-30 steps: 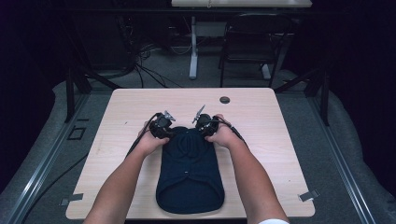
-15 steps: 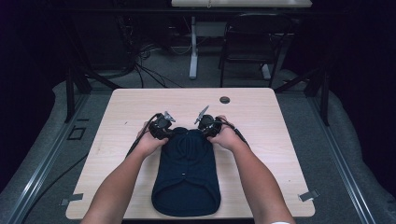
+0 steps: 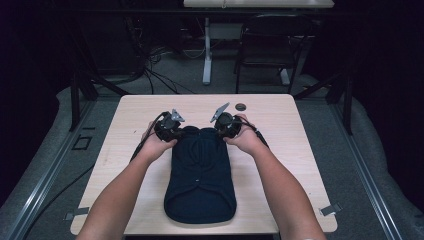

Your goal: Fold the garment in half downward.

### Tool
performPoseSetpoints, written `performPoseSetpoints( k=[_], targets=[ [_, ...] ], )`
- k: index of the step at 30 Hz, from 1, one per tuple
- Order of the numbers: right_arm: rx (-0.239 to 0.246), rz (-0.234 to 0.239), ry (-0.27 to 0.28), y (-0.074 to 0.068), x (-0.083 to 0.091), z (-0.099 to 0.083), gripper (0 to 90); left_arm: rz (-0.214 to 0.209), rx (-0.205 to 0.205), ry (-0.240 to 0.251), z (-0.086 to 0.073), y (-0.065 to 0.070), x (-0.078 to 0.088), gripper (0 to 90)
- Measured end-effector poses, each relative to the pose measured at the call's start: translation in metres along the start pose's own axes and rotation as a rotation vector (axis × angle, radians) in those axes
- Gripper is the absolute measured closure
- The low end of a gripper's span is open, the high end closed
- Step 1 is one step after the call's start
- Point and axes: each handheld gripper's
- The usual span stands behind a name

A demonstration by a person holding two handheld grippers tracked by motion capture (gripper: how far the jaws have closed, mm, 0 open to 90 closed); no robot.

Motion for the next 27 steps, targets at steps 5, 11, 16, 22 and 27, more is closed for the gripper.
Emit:
performPoseSetpoints(
  k=[5,11,16,22,27],
  targets=[
    [0.033,-0.074,0.037,0.006,0.026,0.019,81.6,0.058,-0.029,0.043,0.02,-0.008,0.025,79.3],
    [0.076,-0.249,0.131,0.008,0.063,0.049,81.5,0.244,-0.09,0.166,0.047,-0.011,0.063,79.4],
    [0.09,-0.338,0.169,0.003,0.071,0.055,81.4,0.266,-0.105,0.173,0.047,-0.007,0.066,79.3],
    [0.092,-0.302,0.133,-0.001,0.053,0.044,81.3,0.236,-0.098,0.147,0.037,-0.003,0.053,79.3],
    [0.086,-0.285,0.12,0.0,0.05,0.04,81.3,0.219,-0.099,0.134,0.036,-0.002,0.048,79.2]
  ],
)
Point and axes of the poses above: each handheld gripper's, and its own axes: x roughly backward along the jaws, z roughly out of its top, y roughly to its right, and after that the axes turned 1 degree about x, right-handed
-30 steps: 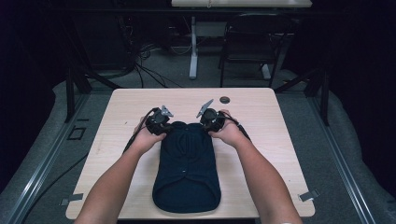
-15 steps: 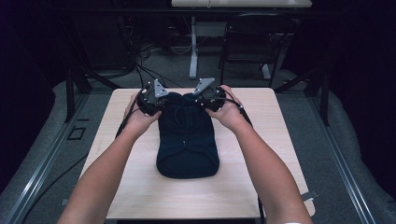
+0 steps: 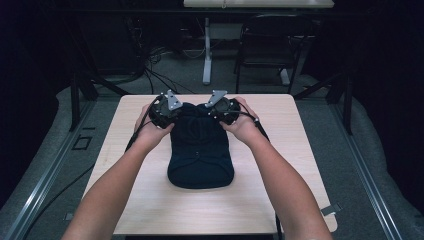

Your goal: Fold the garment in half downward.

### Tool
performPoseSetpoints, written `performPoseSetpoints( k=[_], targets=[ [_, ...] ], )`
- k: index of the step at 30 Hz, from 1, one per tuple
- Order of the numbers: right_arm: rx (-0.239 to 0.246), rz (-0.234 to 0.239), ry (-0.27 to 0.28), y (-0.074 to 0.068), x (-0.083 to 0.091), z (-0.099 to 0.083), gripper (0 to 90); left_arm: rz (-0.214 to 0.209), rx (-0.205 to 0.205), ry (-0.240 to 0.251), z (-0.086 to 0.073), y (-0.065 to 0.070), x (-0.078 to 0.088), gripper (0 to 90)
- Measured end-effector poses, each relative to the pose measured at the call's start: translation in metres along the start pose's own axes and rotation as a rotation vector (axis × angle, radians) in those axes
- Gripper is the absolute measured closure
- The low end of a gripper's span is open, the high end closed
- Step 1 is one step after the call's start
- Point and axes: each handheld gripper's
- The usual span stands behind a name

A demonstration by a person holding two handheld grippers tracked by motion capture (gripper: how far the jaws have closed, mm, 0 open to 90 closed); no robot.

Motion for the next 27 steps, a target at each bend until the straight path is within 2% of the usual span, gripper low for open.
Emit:
performPoseSetpoints(
  k=[4,7,11,13,15,16,17,19,22,23,25,27],
  targets=[
    [-0.008,0.013,0.0,0.001,-0.001,-0.003,81.2,-0.014,-0.001,-0.007,0.0,0.0,-0.003,79.2],
    [-0.004,0.025,-0.013,0.002,-0.002,-0.003,81.2,-0.031,0.013,-0.019,-0.001,-0.002,-0.008,79.3],
    [-0.022,0.028,-0.019,0.005,-0.005,-0.003,81.1,-0.013,0.002,-0.028,0.008,-0.005,-0.011,79.3],
    [-0.026,0.011,-0.019,0.009,-0.006,0.0,81.0,0.028,-0.019,-0.013,0.017,-0.007,-0.008,79.3],
    [-0.032,-0.041,0.009,0.014,0.0,0.005,81.0,0.111,-0.042,0.056,0.027,-0.009,0.004,79.5],
    [-0.047,-0.085,0.052,0.016,0.005,0.008,80.8,0.172,-0.061,0.104,0.031,-0.008,0.014,79.5],
    [-0.083,-0.126,0.114,0.017,0.014,0.01,80.5,0.177,-0.066,0.11,0.032,-0.008,0.016,79.5],
    [-0.065,-0.134,0.117,0.014,0.016,0.01,80.1,0.132,-0.07,0.083,0.027,-0.005,0.014,79.3],
    [0.011,-0.076,0.043,0.003,0.006,0.0,79.7,0.079,-0.088,0.048,0.009,0.006,0.007,79.2],
    [0.015,-0.059,0.03,-0.001,0.004,-0.004,79.7,0.067,-0.078,0.05,0.004,0.01,0.005,79.2],
    [0.012,-0.035,0.027,-0.006,0.001,-0.01,79.8,0.045,-0.079,0.038,-0.005,0.016,0.003,79.2],
    [0.029,-0.018,0.01,-0.011,0.0,-0.014,79.7,0.034,-0.082,0.029,-0.012,0.02,0.002,79.2]
  ],
)
Point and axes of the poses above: each handheld gripper's, and its own axes: x roughly backward along the jaws, z roughly out of its top, y roughly to its right, and after that the axes turned 1 degree about x, right-handed
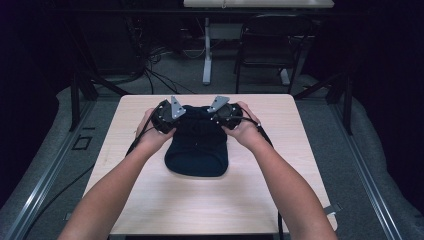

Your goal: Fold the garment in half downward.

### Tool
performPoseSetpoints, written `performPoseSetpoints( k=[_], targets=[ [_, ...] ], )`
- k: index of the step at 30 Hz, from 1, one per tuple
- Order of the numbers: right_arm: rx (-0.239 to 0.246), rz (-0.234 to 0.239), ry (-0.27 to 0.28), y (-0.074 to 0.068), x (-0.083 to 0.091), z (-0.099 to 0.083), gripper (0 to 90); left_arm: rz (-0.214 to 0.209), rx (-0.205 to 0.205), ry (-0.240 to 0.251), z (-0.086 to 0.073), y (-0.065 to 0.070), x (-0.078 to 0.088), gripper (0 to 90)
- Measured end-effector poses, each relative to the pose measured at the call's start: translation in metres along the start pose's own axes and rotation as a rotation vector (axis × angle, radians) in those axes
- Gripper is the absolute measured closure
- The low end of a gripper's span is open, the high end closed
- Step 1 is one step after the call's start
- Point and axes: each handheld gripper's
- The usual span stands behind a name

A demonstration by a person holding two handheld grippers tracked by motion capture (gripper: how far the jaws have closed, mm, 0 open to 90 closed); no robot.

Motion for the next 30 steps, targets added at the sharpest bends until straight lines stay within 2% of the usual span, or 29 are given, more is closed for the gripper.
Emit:
performPoseSetpoints(
  k=[8,10,13,17,20,22,25,27,28,30],
  targets=[
    [0.026,0.043,0.007,-0.019,0.003,-0.007,79.6,-0.029,0.002,-0.013,-0.017,0.008,0.002,79.2],
    [0.018,0.05,0.018,-0.023,0.005,-0.008,79.6,-0.038,-0.013,-0.019,-0.019,0.01,0.004,79.2],
    [0.029,0.059,0.017,-0.027,0.008,-0.009,79.6,-0.049,-0.014,-0.014,-0.022,0.013,0.007,79.2],
    [0.043,0.075,-0.001,-0.032,0.012,-0.011,79.2,-0.069,-0.026,-0.021,-0.026,0.018,0.009,79.1],
    [0.038,0.096,-0.002,-0.039,0.014,-0.014,79.2,-0.089,-0.033,-0.027,-0.028,0.019,0.009,78.9],
    [0.053,0.103,-0.013,-0.041,0.015,-0.014,79.2,-0.1,-0.03,-0.031,-0.03,0.019,0.009,78.8],
    [0.044,0.111,-0.006,-0.045,0.017,-0.014,79.3,-0.101,-0.03,-0.034,-0.031,0.019,0.009,78.7],
    [0.05,0.114,-0.015,-0.046,0.018,-0.014,79.4,-0.102,-0.028,-0.03,-0.031,0.018,0.009,78.6],
    [0.036,0.117,-0.004,-0.047,0.017,-0.015,79.3,-0.112,-0.03,-0.034,-0.031,0.017,0.01,78.6],
    [0.037,0.125,-0.016,-0.046,0.018,-0.015,79.3,-0.126,-0.026,-0.029,-0.032,0.017,0.011,78.4]
  ],
)
Point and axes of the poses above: each handheld gripper's, and its own axes: x roughly backward along the jaws, z roughly out of its top, y roughly to its right, and after that the axes turned 1 degree about x, right-handed
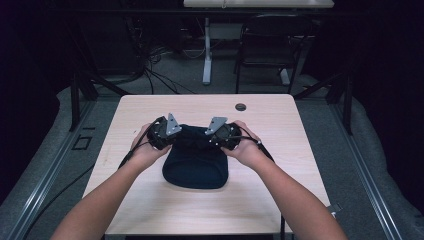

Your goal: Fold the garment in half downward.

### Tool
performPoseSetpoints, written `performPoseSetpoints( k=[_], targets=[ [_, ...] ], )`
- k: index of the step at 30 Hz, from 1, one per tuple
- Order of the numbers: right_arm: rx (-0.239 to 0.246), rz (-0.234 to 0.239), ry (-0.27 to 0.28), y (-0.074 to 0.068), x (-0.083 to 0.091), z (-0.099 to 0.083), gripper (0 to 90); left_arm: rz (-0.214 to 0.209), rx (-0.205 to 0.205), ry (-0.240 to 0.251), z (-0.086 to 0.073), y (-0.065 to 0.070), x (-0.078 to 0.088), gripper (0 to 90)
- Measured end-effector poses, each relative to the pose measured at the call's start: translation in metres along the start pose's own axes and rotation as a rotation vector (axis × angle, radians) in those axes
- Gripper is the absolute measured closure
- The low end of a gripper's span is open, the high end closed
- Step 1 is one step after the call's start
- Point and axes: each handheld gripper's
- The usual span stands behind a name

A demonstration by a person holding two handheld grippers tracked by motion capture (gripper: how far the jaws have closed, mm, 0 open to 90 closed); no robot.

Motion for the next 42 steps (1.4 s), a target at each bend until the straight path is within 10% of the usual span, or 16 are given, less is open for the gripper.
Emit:
performPoseSetpoints(
  k=[23,42],
  targets=[
    [-0.012,0.051,-0.04,-0.004,0.01,-0.023,79.4,-0.17,0.046,0.014,-0.008,0.035,0.015,78.3],
    [0.012,0.208,-0.024,-0.067,0.018,-0.02,77.9,-0.186,0.054,-0.026,-0.048,0.042,0.026,70.9]
  ],
)
Point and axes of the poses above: each handheld gripper's, and its own axes: x roughly backward along the jaws, z roughly out of its top, y roughly to its right, and after that the axes turned 1 degree about x, right-handed
